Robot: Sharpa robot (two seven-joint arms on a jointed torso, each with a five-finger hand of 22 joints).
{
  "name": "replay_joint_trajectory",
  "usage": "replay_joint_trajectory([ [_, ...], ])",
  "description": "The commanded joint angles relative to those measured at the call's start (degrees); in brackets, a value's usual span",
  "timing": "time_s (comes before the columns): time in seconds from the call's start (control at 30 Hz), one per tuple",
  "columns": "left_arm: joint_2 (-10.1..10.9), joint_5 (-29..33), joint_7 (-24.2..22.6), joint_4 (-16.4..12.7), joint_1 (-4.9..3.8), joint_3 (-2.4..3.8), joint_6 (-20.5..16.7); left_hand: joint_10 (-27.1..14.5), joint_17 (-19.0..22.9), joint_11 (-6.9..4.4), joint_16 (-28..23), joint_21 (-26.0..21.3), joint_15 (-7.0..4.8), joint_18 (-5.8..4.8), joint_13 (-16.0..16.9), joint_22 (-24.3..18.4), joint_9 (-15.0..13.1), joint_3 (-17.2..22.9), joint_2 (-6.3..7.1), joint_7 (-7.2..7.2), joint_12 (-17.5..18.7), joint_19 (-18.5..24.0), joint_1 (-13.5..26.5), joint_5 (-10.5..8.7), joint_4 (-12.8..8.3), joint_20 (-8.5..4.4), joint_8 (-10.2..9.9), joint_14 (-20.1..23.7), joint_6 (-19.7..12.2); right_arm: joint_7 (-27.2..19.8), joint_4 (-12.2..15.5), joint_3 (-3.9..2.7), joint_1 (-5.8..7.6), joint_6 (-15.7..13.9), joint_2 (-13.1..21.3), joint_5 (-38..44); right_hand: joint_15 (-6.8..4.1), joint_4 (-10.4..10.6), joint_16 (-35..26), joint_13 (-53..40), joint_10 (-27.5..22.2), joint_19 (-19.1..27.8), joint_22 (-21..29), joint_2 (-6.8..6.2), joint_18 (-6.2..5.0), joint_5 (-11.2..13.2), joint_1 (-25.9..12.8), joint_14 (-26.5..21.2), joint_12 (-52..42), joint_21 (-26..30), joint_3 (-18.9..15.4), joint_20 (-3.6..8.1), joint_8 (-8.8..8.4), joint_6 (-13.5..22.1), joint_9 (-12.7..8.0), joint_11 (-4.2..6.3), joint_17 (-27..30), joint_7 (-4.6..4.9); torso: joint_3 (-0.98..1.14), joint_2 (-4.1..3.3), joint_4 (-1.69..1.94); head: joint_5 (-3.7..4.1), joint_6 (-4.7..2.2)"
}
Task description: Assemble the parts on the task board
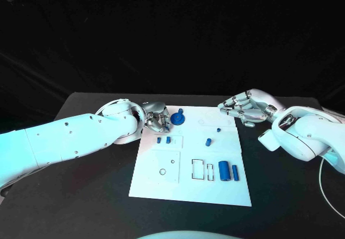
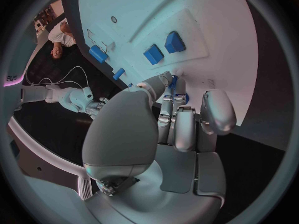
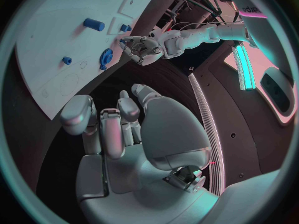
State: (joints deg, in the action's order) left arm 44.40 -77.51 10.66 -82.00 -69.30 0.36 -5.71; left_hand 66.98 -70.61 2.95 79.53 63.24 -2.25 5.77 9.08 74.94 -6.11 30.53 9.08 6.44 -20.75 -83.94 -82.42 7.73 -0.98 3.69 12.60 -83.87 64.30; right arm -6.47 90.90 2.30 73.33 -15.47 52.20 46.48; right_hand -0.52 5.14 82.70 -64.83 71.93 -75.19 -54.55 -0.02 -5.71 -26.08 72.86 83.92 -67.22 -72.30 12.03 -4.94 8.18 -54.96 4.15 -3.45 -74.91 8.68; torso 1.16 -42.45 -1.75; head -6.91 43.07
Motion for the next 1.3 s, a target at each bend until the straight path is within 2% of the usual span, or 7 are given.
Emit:
replay_joint_trajectory([
  [0.03,0.04,-0.32,0.08,-0.24,0.1,-0.07,0.15,1.24,-0.02,-0.83,0.28,0.2,-0.07,-0.88,0.08,2.38,-0.09,0.24,-0.55,-0.02,-0.23,-0.42,-0.16,0.25,-0.24,-0.22,-0.27,-1.95,0.57,-0.49,0.01,-0.02,-0.03,-0.01,-0.06,0.37,-0.43,0.07,-0.33,-0.02,-0.4,0.14,0.02,-0.29,-0.95,-0.14,0.46,3.61,0.01,0.28,0.3,0.03,0.33,0.45,-0.07,-0.1,-3.85,0.07,-0.01,0.0,-0.02,0.01,-0.02],
  [0.37,0.8,0.55,-1.1,-1.66,0.09,0.04,-1.95,1.24,0.12,-0.81,0.22,-0.08,-0.08,-0.83,0.13,2.27,-0.1,0.34,-0.6,0.0,-0.15,-0.35,-0.18,0.32,-0.33,-0.23,-0.31,-1.92,0.63,-0.49,-0.07,-0.02,-0.03,0.05,-0.12,0.35,-0.43,0.07,-0.33,-0.02,-0.4,0.14,0.02,-0.29,-0.95,-0.14,0.46,3.61,0.01,0.28,0.3,0.03,0.33,0.45,-0.07,-0.1,-3.85,0.07,-0.02,0.0,-0.01,0.14,-0.06],
  [0.43,1.05,0.95,-1.19,-1.91,0.07,0.24,-2.08,1.23,0.09,-0.8,0.24,-0.09,-0.07,-0.82,0.13,2.27,-0.1,0.37,-0.61,0.01,-0.11,-0.34,-0.18,0.34,-0.35,-0.24,-0.33,-1.92,0.64,-0.48,-0.09,-0.02,-0.03,0.06,-0.13,0.35,-0.43,0.07,-0.33,-0.02,-0.4,0.14,0.02,-0.29,-0.95,-0.14,0.46,3.61,0.01,0.28,0.3,0.03,0.33,0.45,-0.07,-0.1,-3.85,0.07,-0.03,0.0,0.03,0.33,-0.11],
  [0.8,2.53,2.54,-1.34,-2.81,-0.02,1.11,-2.24,1.18,0.08,-0.76,0.25,-0.04,-0.06,-0.83,0.14,2.31,-0.09,0.46,-0.62,0.06,0.0,-0.34,-0.18,0.39,-0.44,-0.23,-0.39,-1.91,0.65,-0.47,-0.18,-0.02,-0.03,0.07,-0.15,0.58,-0.43,0.07,-0.33,-0.02,-0.4,0.14,0.02,-0.29,-0.95,-0.14,0.46,3.61,0.01,0.28,0.3,0.03,0.33,0.45,-0.07,-0.1,-3.85,0.07,-0.07,-0.01,0.03,0.35,-0.17],
  [1.0,3.16,2.56,-0.94,-2.64,-0.17,1.32,-1.7,1.18,0.15,-0.76,0.21,-0.03,-0.06,-0.84,0.14,2.32,-0.09,0.47,-0.62,0.06,0.02,-0.34,-0.19,0.39,-0.46,-0.23,-0.4,-1.9,0.66,-0.43,-0.19,-0.02,-0.03,0.08,-0.14,0.59,-0.43,0.07,-0.33,-0.02,-0.4,0.14,0.02,-0.29,-0.95,-0.14,0.46,3.61,0.01,0.28,0.3,0.03,0.33,0.45,-0.07,-0.1,-3.85,0.07,-0.01,0.02,0.09,0.34,-0.14],
  [1.3,2.6,1.76,-0.59,-1.45,-0.17,1.34,-0.53,1.16,0.24,-0.72,0.17,-0.29,-0.03,-0.79,0.16,2.22,-0.09,0.5,-0.56,0.12,0.11,-0.27,-0.15,0.39,-0.54,-0.23,-0.47,-1.86,0.64,-0.46,-0.17,-0.02,-0.03,0.12,-0.17,0.59,-0.43,0.07,-0.33,-0.02,-0.4,0.14,0.02,-0.29,-0.95,-0.14,0.46,3.61,0.01,0.28,0.3,0.03,0.33,0.45,-0.07,-0.1,-3.85,0.07,-0.05,0.01,0.05,0.19,-0.07],
])
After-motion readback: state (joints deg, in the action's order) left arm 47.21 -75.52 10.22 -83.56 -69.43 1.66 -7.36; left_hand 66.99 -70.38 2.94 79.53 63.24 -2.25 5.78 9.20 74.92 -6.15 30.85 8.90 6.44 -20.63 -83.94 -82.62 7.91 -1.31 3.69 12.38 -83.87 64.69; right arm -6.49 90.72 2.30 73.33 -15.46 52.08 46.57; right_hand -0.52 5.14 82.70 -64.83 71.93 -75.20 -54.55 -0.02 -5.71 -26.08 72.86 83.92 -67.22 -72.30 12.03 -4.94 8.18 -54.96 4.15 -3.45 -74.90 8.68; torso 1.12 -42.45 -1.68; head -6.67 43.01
